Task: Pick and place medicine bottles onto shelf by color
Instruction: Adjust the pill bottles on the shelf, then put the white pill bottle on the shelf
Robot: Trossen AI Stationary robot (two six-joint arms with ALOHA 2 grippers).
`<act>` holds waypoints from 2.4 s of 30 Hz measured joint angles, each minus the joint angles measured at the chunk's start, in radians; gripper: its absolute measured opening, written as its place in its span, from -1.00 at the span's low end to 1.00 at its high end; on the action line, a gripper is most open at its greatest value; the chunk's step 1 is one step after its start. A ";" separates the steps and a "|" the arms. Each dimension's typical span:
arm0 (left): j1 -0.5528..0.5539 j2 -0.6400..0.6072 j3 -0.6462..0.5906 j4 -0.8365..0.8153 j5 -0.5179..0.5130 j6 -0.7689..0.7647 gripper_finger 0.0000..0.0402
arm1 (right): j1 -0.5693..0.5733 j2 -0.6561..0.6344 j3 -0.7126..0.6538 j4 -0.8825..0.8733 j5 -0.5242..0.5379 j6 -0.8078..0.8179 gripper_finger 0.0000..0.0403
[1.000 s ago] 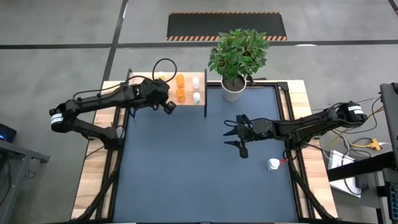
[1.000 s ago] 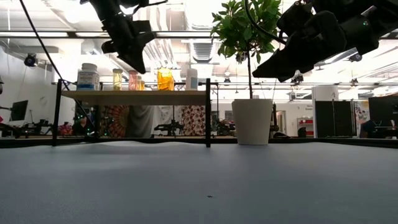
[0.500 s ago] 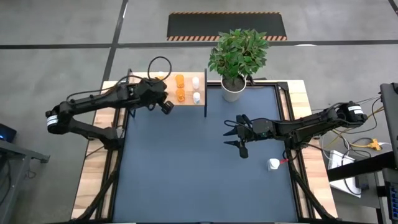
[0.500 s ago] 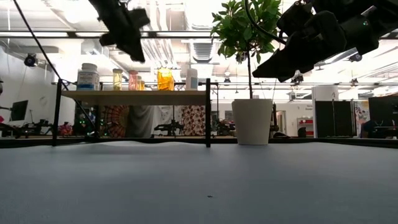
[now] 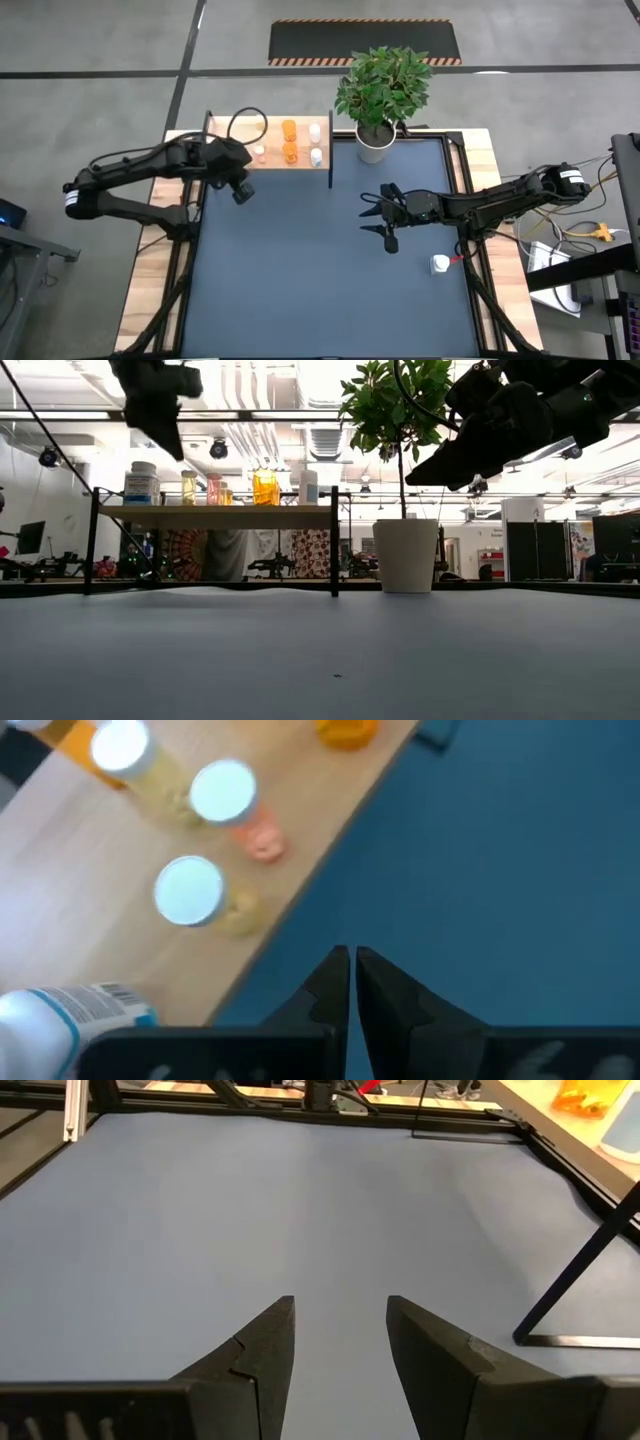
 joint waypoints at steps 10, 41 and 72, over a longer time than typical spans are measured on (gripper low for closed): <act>0.001 0.103 -0.024 0.002 -0.193 0.039 -0.97 | 0.000 0.000 0.000 0.000 0.001 0.008 -0.25; 0.002 0.119 -0.050 0.021 -0.317 0.052 -0.97 | 0.000 0.000 0.000 -0.001 0.001 0.011 -0.25; -0.308 0.089 0.040 0.245 -0.281 -0.046 -0.97 | 0.000 0.000 0.004 0.005 0.001 0.031 -0.25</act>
